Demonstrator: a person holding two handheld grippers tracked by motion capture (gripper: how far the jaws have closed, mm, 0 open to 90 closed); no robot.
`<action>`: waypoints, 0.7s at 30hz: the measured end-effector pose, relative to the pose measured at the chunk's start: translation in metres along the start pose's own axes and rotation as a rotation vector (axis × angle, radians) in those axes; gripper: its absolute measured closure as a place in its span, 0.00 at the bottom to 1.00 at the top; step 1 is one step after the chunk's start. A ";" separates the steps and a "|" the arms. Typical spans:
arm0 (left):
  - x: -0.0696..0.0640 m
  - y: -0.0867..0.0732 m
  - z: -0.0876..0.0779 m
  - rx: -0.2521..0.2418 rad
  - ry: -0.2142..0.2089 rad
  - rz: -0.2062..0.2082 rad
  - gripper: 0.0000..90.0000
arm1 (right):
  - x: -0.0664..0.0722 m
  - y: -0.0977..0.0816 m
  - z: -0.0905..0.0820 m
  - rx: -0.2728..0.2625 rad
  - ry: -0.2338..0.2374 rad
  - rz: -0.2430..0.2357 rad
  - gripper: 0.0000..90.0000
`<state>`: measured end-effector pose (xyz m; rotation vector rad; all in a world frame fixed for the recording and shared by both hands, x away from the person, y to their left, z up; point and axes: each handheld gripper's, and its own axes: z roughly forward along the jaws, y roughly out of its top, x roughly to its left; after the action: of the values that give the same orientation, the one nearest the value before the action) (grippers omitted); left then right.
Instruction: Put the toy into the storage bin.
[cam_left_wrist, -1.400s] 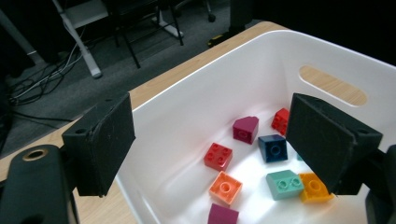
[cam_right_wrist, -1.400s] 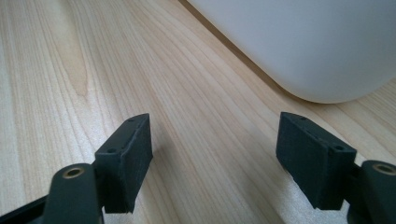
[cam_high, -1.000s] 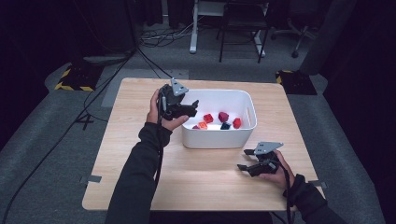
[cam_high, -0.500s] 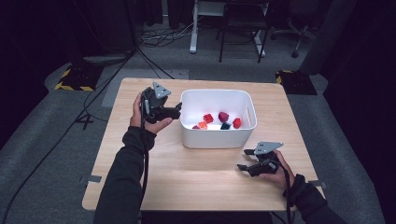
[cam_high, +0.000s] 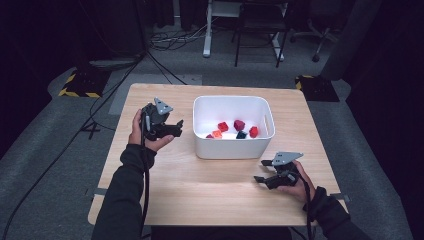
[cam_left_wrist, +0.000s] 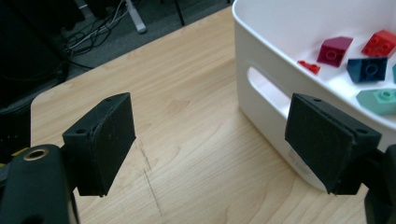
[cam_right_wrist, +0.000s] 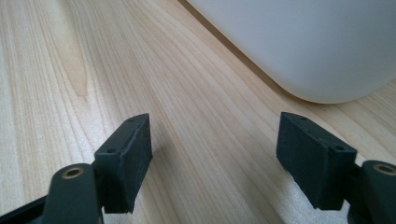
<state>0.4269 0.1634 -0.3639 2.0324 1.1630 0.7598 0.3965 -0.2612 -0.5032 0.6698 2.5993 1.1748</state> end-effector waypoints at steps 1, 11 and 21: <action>0.000 -0.002 0.001 0.001 -0.006 -0.002 0.18 | 0.000 0.000 0.000 0.000 0.000 0.000 0.30; -0.009 -0.029 0.006 0.107 -0.013 0.074 0.19 | 0.000 0.000 0.000 0.000 0.000 0.000 0.30; -0.015 -0.055 0.001 0.152 -0.037 0.107 0.19 | 0.000 0.000 0.000 0.000 0.000 0.000 0.30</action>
<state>0.3935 0.1707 -0.4101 2.2399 1.1288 0.7009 0.3965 -0.2612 -0.5032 0.6700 2.5991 1.1750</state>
